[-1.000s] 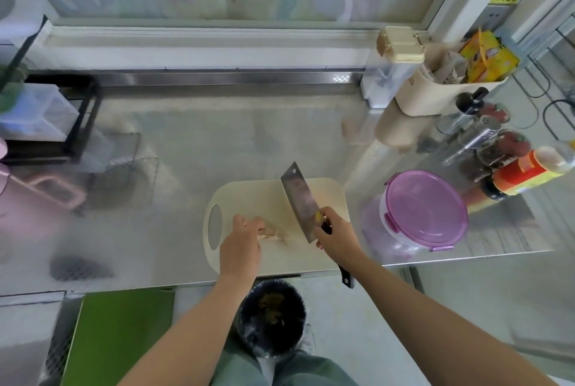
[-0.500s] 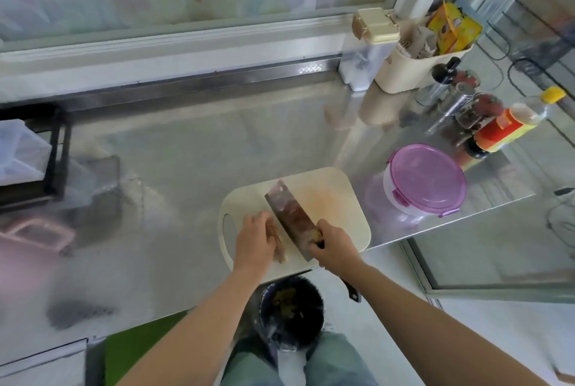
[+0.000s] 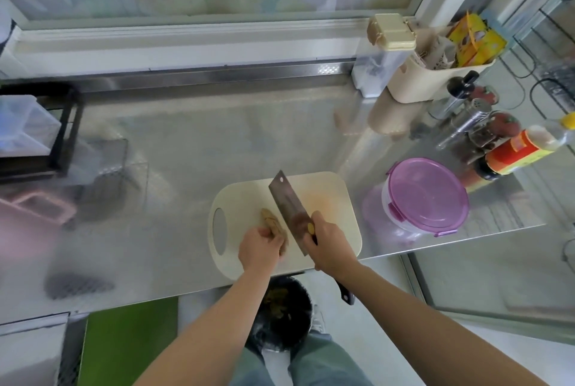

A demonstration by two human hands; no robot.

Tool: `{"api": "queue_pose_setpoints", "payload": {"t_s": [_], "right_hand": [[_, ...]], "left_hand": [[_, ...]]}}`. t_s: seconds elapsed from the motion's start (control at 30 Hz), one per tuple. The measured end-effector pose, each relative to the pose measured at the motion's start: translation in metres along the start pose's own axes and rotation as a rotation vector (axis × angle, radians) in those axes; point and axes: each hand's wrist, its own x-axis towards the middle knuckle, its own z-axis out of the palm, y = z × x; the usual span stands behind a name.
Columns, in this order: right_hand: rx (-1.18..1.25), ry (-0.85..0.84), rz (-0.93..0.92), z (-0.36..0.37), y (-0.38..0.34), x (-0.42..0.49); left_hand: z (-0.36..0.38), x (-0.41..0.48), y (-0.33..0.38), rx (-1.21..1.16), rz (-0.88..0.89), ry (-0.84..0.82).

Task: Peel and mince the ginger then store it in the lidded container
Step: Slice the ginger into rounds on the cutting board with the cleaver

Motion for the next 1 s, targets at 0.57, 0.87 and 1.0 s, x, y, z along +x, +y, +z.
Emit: {"api": "queue_pose_setpoints", "payload": {"t_s": [0.57,0.87,1.0], "right_hand": [[0.046,-0.024,-0.068,-0.001,-0.017,0.032],[0.02,-0.073,-0.075,-0.001,-0.023,0.039],[-0.025,-0.097,-0.075,0.001,-0.021,0.042]], "left_hand": [[0.001,0.004,0.015,-0.165,-0.094,-0.034],[0.001,0.01,0.01,-0.374,-0.201,-0.063],[0.001,0.011,0.008,-0.403,-0.201,-0.06]]}}
